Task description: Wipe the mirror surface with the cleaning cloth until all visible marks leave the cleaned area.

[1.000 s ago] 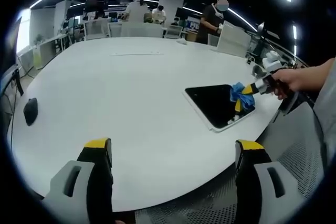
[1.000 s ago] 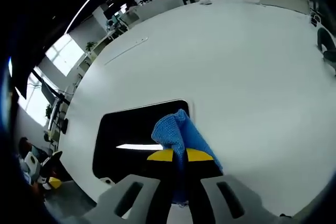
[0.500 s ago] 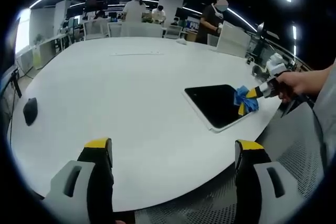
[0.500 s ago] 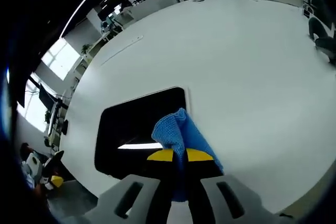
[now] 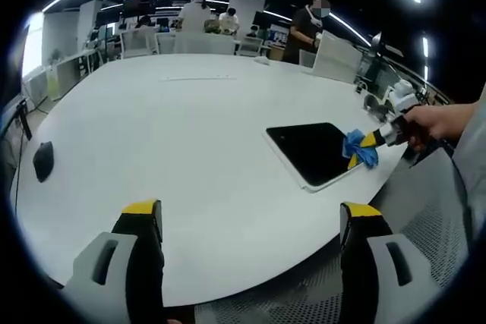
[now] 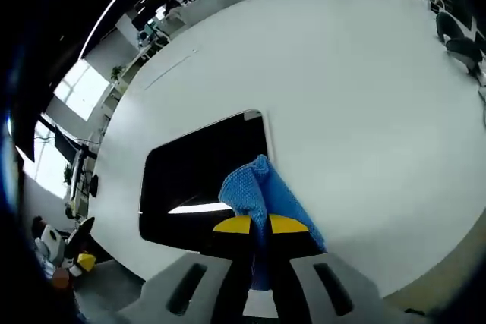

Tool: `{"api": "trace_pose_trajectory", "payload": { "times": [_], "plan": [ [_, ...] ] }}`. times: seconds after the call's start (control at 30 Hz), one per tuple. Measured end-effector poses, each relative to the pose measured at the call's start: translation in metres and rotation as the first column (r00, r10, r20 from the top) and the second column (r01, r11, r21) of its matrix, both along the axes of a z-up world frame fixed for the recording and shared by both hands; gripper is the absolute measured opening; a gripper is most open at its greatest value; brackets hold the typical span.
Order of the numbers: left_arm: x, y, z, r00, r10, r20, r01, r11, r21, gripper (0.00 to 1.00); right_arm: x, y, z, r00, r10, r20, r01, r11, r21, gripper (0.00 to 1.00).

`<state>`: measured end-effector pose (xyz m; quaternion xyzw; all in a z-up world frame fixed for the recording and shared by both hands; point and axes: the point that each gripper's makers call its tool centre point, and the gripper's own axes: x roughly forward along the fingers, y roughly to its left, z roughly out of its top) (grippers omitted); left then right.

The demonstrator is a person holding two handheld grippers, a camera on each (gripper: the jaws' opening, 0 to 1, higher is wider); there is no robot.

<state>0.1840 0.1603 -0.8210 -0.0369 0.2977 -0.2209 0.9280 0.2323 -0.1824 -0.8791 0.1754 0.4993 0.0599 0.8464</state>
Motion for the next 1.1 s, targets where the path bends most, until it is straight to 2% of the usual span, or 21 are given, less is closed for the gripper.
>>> {"api": "trace_pose_trajectory", "payload": {
  "times": [0.4, 0.63, 1.1],
  "plan": [
    [-0.004, -0.006, 0.004, 1.000, -0.012, -0.005, 0.012, 1.000, 0.000, 0.98, 0.001, 0.004, -0.002, 1.000, -0.015, -0.011, 0.015, 1.000, 0.009, 0.01],
    [-0.004, -0.003, 0.003, 1.000, -0.005, -0.008, 0.005, 1.000, 0.005, 0.97, 0.001, 0.007, -0.003, 1.000, -0.008, -0.001, 0.008, 1.000, -0.011, 0.00],
    [-0.002, -0.005, 0.005, 1.000, -0.009, -0.005, 0.009, 1.000, -0.018, 0.98, -0.002, 0.030, 0.002, 1.000, -0.007, 0.006, 0.007, 1.000, -0.013, 0.00]
  ]
}}
